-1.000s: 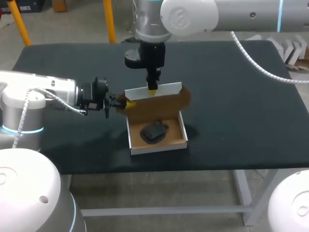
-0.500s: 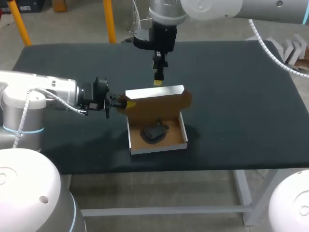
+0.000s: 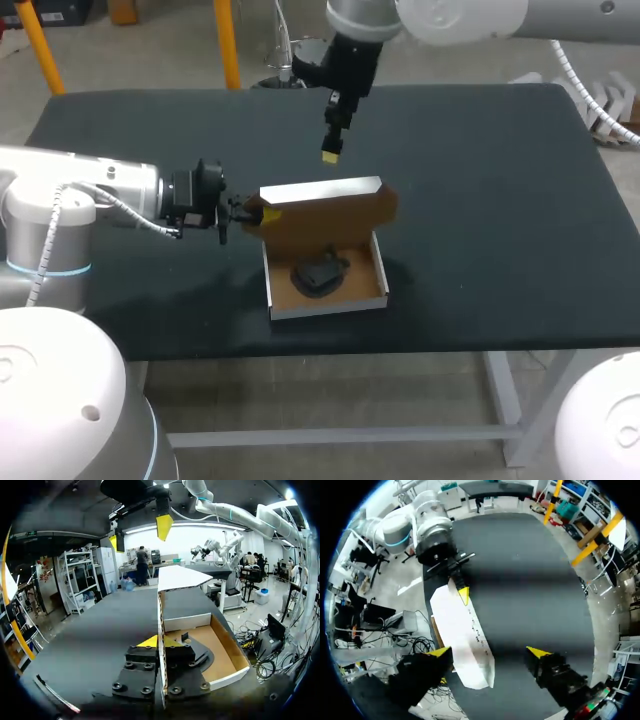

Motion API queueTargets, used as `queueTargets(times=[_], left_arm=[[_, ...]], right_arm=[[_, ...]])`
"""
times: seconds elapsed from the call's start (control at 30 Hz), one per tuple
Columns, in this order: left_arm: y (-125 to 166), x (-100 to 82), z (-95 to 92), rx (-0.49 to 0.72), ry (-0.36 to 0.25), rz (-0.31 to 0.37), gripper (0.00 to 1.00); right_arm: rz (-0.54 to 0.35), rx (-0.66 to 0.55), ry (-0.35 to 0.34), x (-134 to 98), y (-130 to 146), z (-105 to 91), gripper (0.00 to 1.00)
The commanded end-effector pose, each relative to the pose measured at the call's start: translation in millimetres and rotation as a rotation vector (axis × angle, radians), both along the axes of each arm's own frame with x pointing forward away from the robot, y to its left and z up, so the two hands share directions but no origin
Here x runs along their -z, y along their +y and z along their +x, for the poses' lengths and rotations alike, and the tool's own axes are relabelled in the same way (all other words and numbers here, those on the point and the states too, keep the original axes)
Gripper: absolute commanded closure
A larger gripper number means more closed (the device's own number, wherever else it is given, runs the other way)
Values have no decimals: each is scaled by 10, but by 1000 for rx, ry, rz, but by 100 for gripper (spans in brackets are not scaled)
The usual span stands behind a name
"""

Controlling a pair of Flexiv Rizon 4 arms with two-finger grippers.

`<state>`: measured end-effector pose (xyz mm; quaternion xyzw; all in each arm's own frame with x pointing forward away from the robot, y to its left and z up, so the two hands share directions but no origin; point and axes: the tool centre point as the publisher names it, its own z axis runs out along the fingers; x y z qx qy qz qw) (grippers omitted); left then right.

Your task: Assemble the packaging by folding the flat box into shape, placing the metal phone stand inside, and closing the box properly

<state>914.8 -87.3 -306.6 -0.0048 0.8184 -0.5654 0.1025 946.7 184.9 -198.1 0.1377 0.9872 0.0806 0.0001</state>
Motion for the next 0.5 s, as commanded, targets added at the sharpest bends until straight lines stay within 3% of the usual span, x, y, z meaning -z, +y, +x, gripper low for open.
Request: queueTargets(times=[0.03,0.33,0.5], left_arm=[[3,2,-3,1,-1,-2,100],[3,2,-3,1,-1,-2,100],[-16,29,12,20,-49,2,100]], right_arm=[[4,1,-6,3,-18,-23,0],[4,1,-6,3,-18,-23,0],[-30,118,26,25,-89,23,0]])
